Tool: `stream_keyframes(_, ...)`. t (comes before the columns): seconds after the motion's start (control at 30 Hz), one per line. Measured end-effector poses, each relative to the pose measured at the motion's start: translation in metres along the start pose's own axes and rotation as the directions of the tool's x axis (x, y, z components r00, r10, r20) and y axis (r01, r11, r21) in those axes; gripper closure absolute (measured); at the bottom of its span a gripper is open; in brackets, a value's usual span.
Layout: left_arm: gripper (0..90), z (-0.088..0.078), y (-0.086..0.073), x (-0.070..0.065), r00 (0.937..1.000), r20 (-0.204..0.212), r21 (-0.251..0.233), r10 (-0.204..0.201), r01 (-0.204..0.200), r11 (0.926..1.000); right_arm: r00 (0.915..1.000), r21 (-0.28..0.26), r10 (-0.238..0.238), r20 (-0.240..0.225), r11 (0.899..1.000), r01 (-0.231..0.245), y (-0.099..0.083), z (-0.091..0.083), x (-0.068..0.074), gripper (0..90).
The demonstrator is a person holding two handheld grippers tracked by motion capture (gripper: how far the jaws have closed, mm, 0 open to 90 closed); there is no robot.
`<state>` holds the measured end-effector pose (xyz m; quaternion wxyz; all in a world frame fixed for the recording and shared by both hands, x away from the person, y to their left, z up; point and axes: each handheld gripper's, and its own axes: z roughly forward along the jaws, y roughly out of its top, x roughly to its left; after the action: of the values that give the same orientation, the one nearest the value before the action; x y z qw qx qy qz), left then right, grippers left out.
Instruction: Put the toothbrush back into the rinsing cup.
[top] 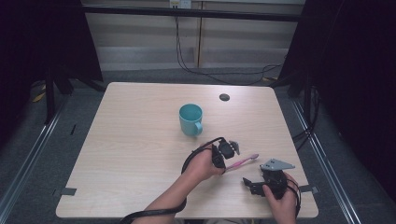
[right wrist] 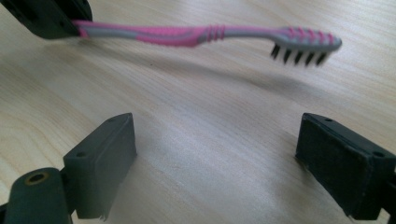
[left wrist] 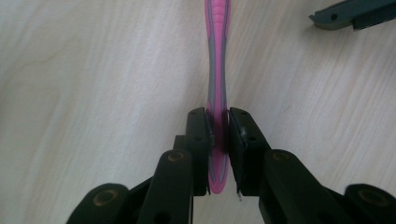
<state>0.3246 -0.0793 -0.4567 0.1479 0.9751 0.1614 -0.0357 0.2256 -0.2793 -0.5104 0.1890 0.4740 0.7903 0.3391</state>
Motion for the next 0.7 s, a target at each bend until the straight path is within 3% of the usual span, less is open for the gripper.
stream_keyframes(0.4,79.0,-0.027,-0.027,0.017,0.9991,-0.006,-0.094,-0.041,0.040,0.9948,1.0000,0.000,-0.002,0.002,1.000,0.002,0.000,0.000,0.000,11.3)
stream_keyframes(0.7,79.0,-0.042,-0.042,0.030,0.9970,-0.007,-0.143,-0.077,0.075,0.9869,0.9990,0.025,0.032,0.031,0.999,-0.032,0.006,0.001,0.005,15.2)
